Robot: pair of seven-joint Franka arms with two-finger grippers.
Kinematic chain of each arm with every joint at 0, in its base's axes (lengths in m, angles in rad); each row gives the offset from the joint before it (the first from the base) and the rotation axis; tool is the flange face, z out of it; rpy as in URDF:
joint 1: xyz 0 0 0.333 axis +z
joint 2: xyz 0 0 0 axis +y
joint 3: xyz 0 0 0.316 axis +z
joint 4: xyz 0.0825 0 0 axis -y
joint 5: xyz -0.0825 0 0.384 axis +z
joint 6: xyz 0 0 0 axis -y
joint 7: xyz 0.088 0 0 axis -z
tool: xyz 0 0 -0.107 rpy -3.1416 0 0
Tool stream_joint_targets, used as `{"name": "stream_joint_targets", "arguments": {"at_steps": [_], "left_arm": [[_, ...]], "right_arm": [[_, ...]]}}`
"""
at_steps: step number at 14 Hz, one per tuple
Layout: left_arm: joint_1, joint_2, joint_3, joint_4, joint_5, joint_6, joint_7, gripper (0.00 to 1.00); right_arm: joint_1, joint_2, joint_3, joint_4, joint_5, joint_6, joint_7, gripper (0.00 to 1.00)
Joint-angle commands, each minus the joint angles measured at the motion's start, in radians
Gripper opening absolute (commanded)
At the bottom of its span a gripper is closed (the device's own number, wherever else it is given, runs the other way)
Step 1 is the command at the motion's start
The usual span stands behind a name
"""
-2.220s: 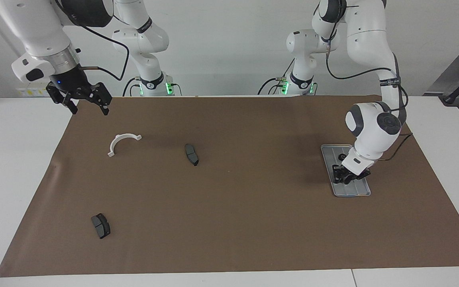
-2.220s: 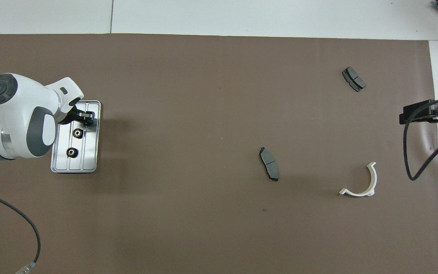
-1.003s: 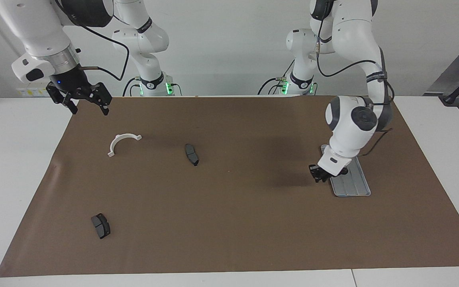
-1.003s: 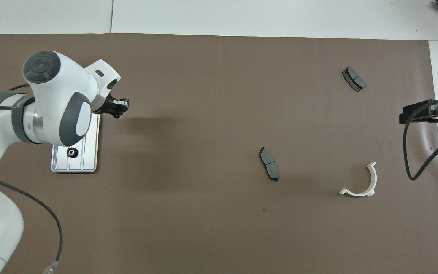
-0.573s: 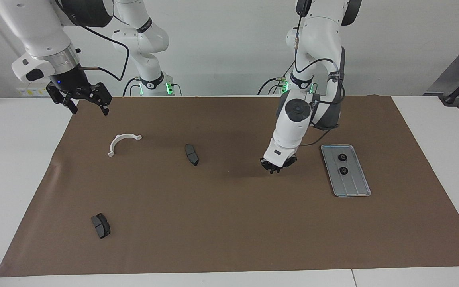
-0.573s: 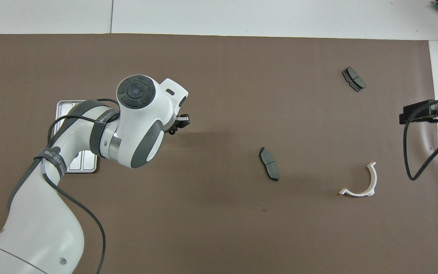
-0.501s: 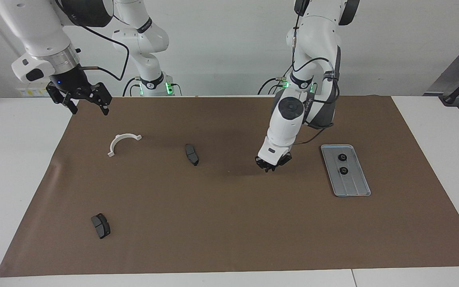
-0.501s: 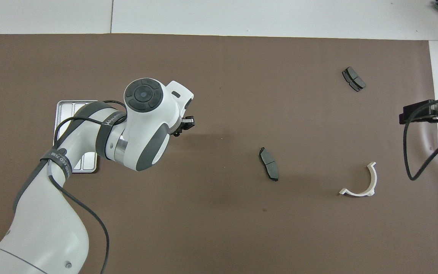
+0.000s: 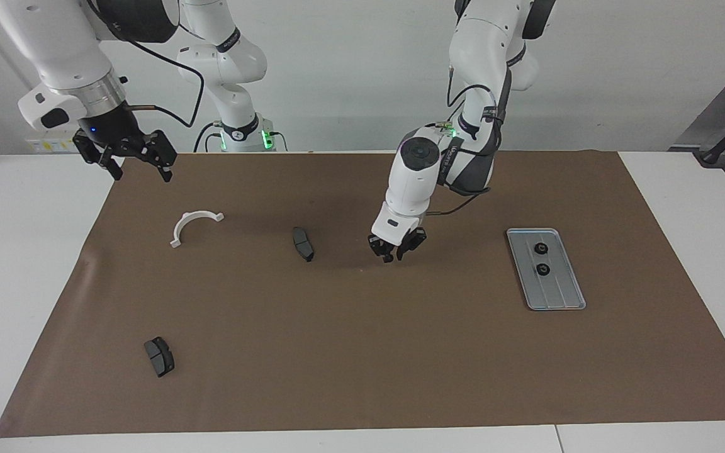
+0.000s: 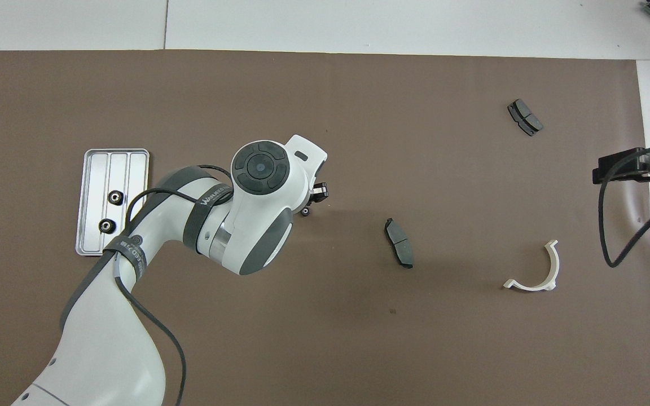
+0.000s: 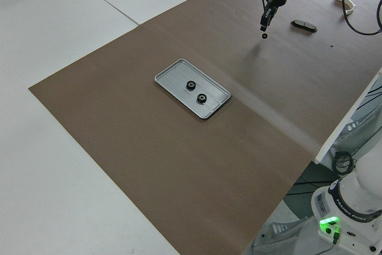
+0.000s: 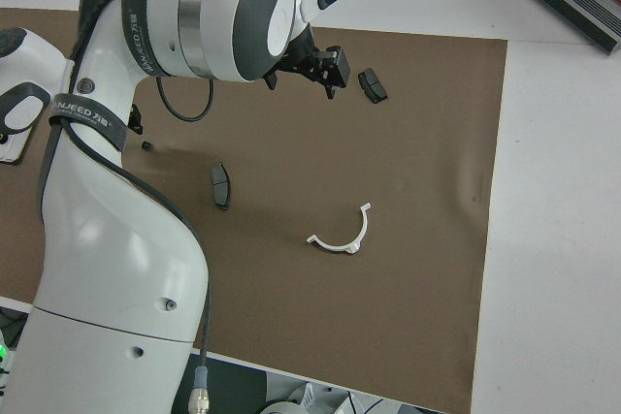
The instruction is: Place bearing gear from tray to pile
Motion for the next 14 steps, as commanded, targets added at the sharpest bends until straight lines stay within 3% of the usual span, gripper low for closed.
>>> {"name": "stream_joint_targets", "arguments": {"at_steps": [1,3,11,14], "left_arm": [[0.009,-0.007,0.019,0.008,-0.005,0.005,0.007,1.00],[0.080,-0.023,0.017,0.006,-0.003,-0.004,0.057,1.00],[0.414,-0.064,0.017,-0.060,-0.005,-0.050,0.638,1.00],[0.506,-0.078,0.019,-0.101,-0.005,-0.038,0.870,1.00]], "right_arm": [[-0.001,-0.020,0.001,-0.024,0.020,0.010,0.012,1.00],[-0.001,-0.020,0.001,-0.024,0.020,0.010,0.012,1.00],[0.001,-0.020,0.007,-0.024,0.022,0.005,0.001,1.00],[0.002,-0.014,0.083,-0.042,0.022,0.053,0.019,1.00]]}}
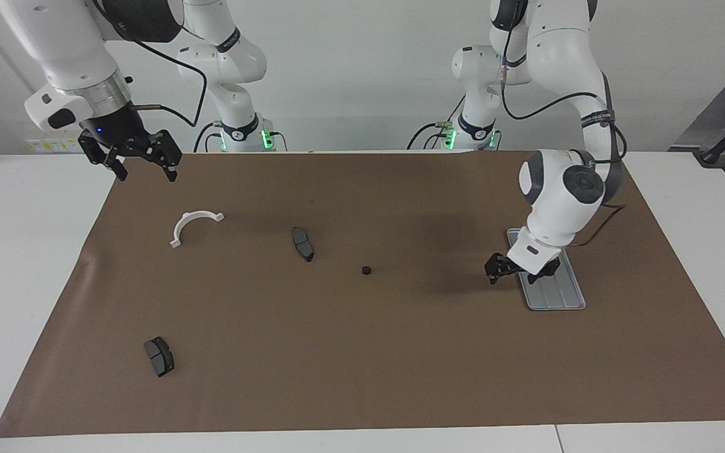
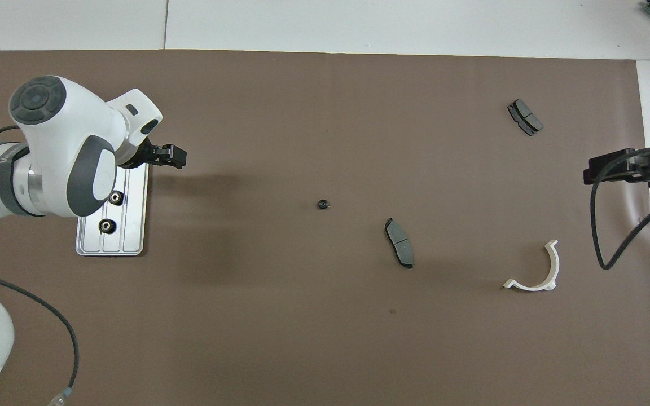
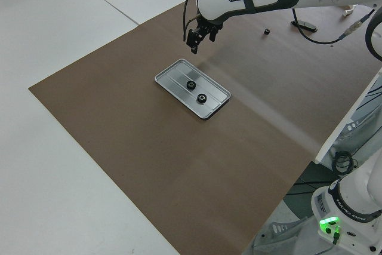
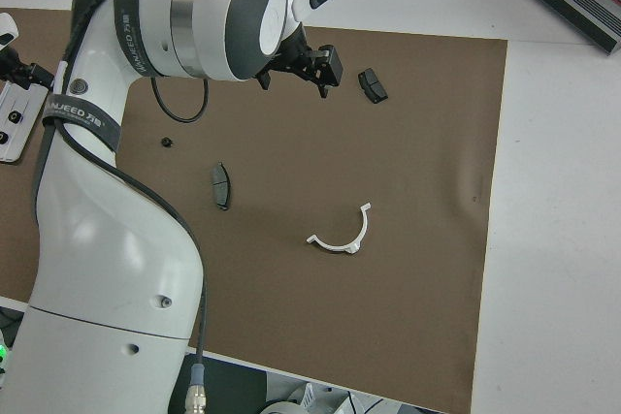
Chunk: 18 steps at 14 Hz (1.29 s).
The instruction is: Place bearing gear from tray to pile
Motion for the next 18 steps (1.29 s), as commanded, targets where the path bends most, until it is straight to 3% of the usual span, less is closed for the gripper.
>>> {"name": "stream_joint_targets", "arguments": {"at_steps": [1,5,8,12,15,18], "left_arm": [[0.057,-0.049,-0.009,-0.076,-0.005,0.021,0.169,1.00],[0.113,-0.082,-0.009,-0.175,-0.005,0.089,0.324,1.00],[0.125,-0.094,-0.009,-0.211,-0.005,0.105,0.337,1.00],[0.146,-0.109,-0.009,-0.282,-0.005,0.174,0.331,0.93],[0.150,-0.103,-0.007,-0.305,-0.005,0.227,0.326,0.82],[0.165,-0.100,-0.009,-0.305,-0.005,0.227,0.326,0.60]], "right_arm": [[0.000,-0.004,0.071,-0.042,0.015,0.075,0.041,1.00],[0.009,0.153,0.256,-0.027,0.007,0.236,0.247,1.00],[0.153,0.303,0.264,0.010,-0.020,0.376,0.405,1.00],[0.273,0.412,0.264,0.009,-0.116,0.482,0.547,1.00],[0.355,0.525,0.263,0.022,-0.198,0.525,0.642,1.00],[0.368,0.582,0.264,0.024,-0.294,0.582,0.719,1.00]]}}
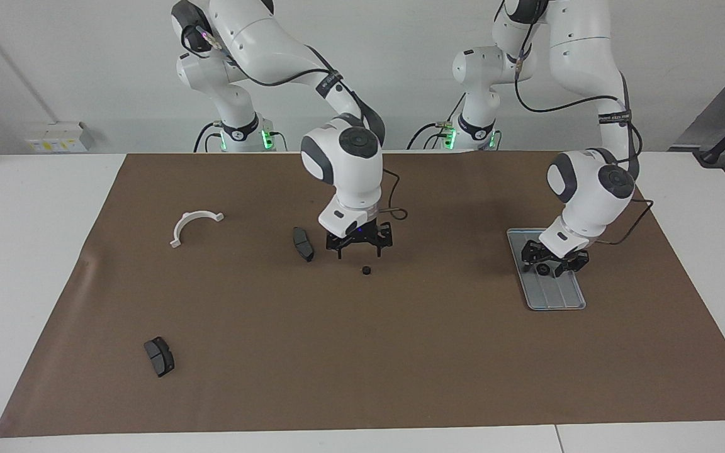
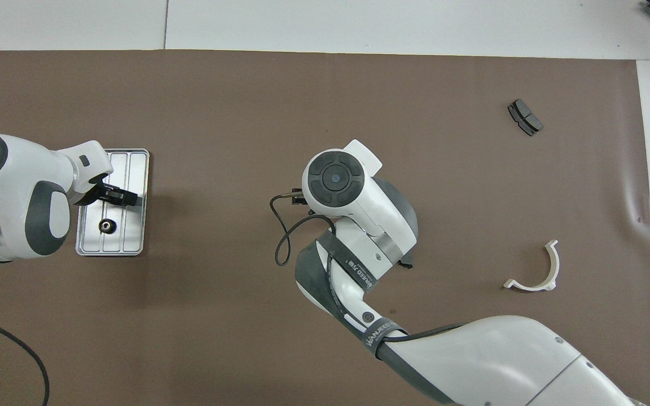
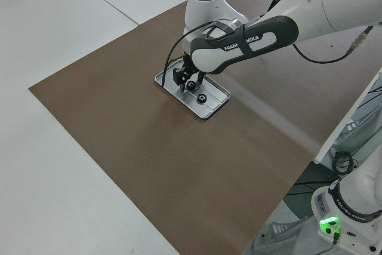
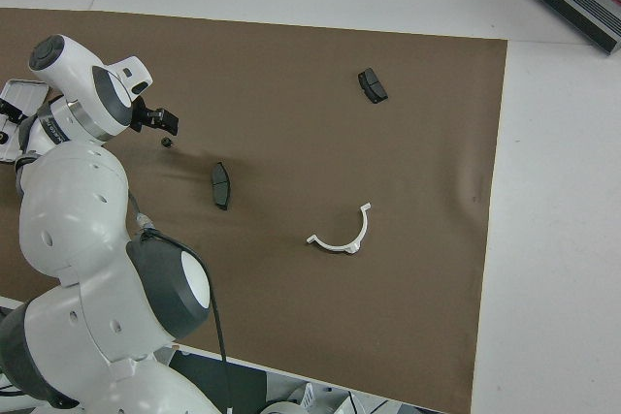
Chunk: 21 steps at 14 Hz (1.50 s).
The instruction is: Place bearing gear from tray to pile
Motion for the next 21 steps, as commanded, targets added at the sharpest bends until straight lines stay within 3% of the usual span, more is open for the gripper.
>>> {"name": "stream_joint_targets", "arguments": {"at_steps": [1,3,4,5,8,13,21], "left_arm": [[0.016,-0.030,-0.008,-0.037,-0.005,0.025,0.008,0.49],[0.016,-0.030,-0.008,-0.036,-0.005,0.025,0.009,0.29],[0.016,-0.030,-0.008,-0.036,-0.005,0.025,0.009,0.22],[0.015,-0.030,-0.008,-0.034,-0.005,0.025,0.009,0.18],[0.015,-0.029,-0.008,-0.028,-0.005,0.024,0.009,0.06],[-0.024,-0.006,-0.010,0.065,-0.005,-0.018,-0.087,0.04],[-0.293,-0.001,-0.008,0.105,-0.005,-0.070,-0.631,0.04]], "right_arm": [[-0.005,0.051,0.003,0.037,-0.042,0.014,0.026,1.00],[-0.007,0.071,0.003,0.037,-0.042,0.040,0.027,1.00],[-0.005,0.069,0.003,0.035,-0.042,0.034,0.026,0.95],[-0.005,0.069,0.003,0.031,-0.042,0.032,0.026,0.82],[-0.004,0.069,0.005,0.024,-0.036,0.028,0.025,0.62],[-0.002,0.072,0.006,0.023,-0.029,0.028,0.025,0.57],[0.009,0.074,0.008,0.008,-0.025,0.025,0.016,0.51]]}}
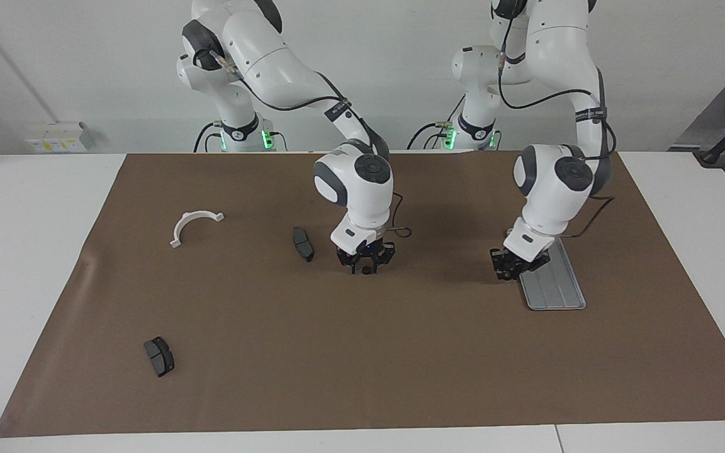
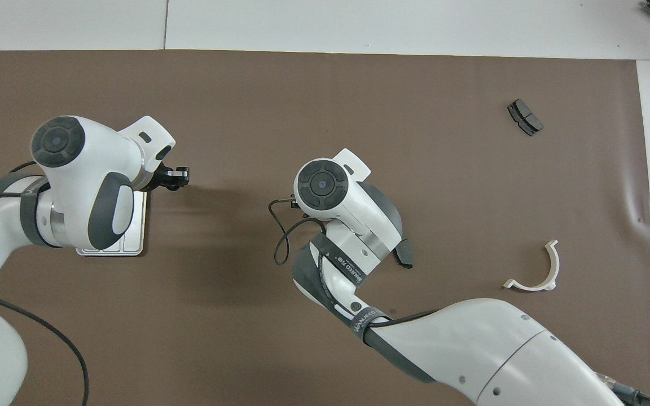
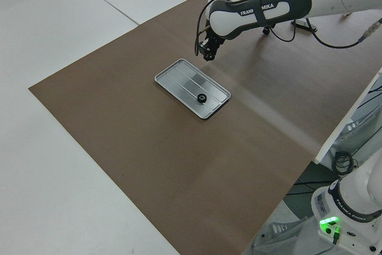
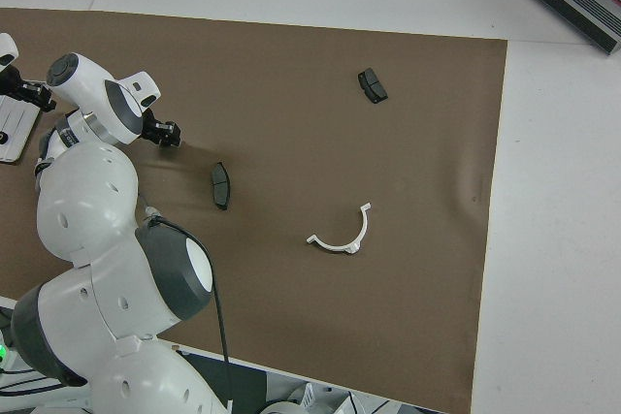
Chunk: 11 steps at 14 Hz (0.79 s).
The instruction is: Place bearing gear from tray to pile
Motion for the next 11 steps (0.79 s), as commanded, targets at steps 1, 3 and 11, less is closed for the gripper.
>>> {"name": "stream_joint_targets", "arguments": {"at_steps": [1,3,11], "left_arm": [[-0.087,0.007,0.016,0.018,-0.004,-0.027,-0.155,0.04],[-0.116,0.005,0.016,0.018,-0.004,-0.029,-0.214,0.04],[-0.173,0.007,0.010,0.036,-0.007,-0.029,-0.338,0.04]], "right_arm": [[0.002,0.008,0.009,-0.006,-0.008,0.000,0.004,0.48],[0.002,0.008,0.009,-0.006,-0.008,0.000,0.003,0.42],[-0.011,0.006,0.008,0.017,-0.003,-0.010,0.004,0.00]]}}
